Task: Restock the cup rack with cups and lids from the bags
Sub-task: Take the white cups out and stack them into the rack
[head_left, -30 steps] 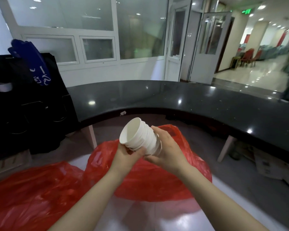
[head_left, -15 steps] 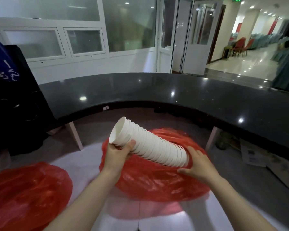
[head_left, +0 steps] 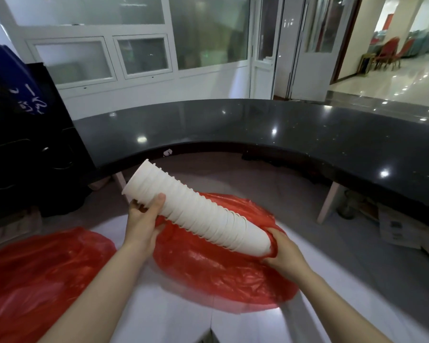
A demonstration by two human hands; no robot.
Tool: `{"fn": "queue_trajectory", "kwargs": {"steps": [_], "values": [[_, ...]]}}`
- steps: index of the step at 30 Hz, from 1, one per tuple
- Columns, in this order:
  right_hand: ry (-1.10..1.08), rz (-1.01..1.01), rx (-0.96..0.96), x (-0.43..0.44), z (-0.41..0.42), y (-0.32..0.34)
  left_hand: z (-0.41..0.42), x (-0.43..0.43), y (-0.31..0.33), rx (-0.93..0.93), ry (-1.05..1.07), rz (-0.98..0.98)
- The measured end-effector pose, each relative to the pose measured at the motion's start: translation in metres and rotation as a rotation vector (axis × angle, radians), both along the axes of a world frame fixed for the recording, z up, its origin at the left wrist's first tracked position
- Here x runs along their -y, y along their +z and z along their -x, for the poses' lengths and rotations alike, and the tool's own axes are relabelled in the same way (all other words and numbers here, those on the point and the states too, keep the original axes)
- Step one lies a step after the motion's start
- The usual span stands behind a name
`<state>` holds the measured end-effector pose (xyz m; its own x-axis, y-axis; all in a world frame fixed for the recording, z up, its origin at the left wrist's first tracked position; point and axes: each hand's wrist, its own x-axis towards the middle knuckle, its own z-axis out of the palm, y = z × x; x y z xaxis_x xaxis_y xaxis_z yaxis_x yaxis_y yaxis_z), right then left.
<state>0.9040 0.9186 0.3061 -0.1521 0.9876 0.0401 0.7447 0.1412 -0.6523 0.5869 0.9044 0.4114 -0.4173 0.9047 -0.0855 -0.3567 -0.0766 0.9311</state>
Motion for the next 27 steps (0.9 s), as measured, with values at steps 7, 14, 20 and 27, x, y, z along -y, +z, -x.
{"fn": "queue_trajectory", "kwargs": {"steps": [7,14,20,27], "values": [[0.034,-0.003,-0.003,0.004,0.008,0.001,0.008,0.006,-0.025,0.182,0.102,0.137],[0.04,-0.05,0.018,0.013,0.013,0.001,0.005,0.014,-0.035,0.307,0.214,0.166],[0.037,-0.082,0.022,0.017,0.025,-0.004,0.009,0.02,-0.032,0.268,0.219,0.144],[0.094,-0.11,-0.04,0.021,0.049,-0.005,0.019,0.019,-0.007,0.156,0.198,0.037]]}}
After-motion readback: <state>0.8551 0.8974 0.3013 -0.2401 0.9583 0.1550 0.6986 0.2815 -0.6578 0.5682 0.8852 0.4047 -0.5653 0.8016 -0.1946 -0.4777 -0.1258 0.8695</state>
